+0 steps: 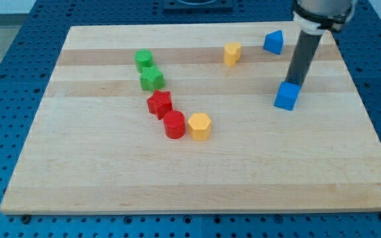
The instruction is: Push the blue cube towards the yellow hexagon
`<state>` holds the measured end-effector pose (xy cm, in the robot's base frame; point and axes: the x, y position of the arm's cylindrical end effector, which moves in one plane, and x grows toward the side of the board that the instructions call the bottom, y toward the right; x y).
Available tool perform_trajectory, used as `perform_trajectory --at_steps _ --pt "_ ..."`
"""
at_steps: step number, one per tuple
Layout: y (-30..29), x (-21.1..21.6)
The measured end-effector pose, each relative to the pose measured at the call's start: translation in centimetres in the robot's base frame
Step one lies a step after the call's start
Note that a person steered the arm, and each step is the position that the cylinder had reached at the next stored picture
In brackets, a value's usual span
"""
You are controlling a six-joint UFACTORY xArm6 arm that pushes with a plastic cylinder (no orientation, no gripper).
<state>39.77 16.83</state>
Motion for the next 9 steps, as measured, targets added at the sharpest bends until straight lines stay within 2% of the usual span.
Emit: perform_trajectory --at_steps 1,2,4,6,9 --pt "-0.3 -0.4" --pt "2.8 -1.9" --pt "4.8 0.2" --pt "2.3 2.8" --pt "-2.9 3.0"
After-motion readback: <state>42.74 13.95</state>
